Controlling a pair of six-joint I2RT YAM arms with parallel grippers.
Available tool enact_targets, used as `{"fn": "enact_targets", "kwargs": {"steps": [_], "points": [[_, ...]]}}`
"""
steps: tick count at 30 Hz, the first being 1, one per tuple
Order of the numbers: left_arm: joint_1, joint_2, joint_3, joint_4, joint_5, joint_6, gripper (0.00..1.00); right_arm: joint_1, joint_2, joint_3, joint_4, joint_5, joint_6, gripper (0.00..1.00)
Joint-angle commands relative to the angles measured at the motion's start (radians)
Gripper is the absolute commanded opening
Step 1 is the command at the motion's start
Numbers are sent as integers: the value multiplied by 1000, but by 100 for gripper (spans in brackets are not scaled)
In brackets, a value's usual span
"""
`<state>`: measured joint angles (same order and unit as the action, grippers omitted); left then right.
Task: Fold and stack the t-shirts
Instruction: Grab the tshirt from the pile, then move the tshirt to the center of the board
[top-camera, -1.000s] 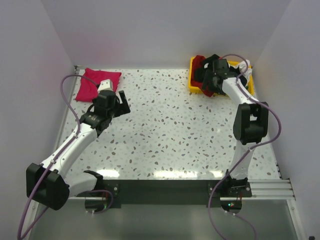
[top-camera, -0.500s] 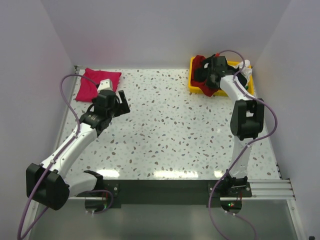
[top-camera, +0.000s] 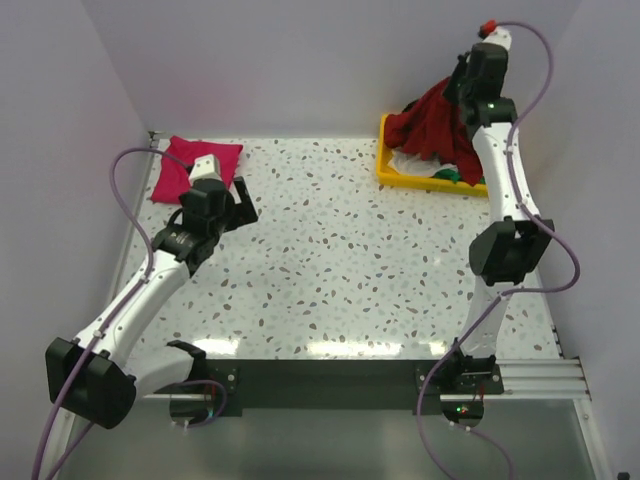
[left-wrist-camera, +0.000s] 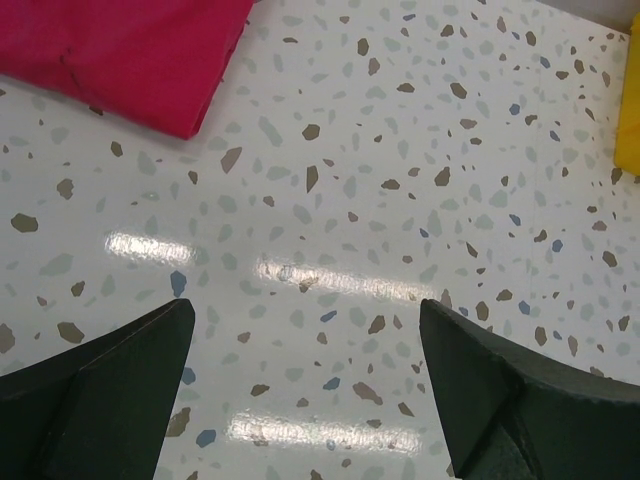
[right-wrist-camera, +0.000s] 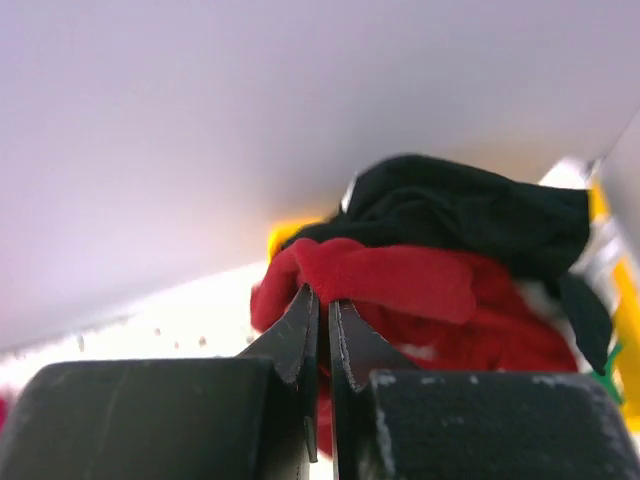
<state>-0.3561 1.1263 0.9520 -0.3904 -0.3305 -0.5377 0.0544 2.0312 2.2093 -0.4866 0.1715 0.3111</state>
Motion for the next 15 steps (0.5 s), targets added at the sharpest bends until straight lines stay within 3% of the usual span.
{"fn": "enact_targets", "kwargs": {"steps": [1, 6, 10, 15], "points": [[0, -28, 34, 12, -18, 7, 100, -42, -94, 159, 118, 60, 31, 0], [0, -42, 39, 8, -12, 4, 100, -42, -123, 239, 236, 33, 45, 0], [0, -49, 37, 7, -4, -2, 100, -42, -132, 305, 235, -38, 72, 0], [0, -63, 39, 4, 15, -8, 100, -19, -204, 264, 186, -232, 122, 0]]}}
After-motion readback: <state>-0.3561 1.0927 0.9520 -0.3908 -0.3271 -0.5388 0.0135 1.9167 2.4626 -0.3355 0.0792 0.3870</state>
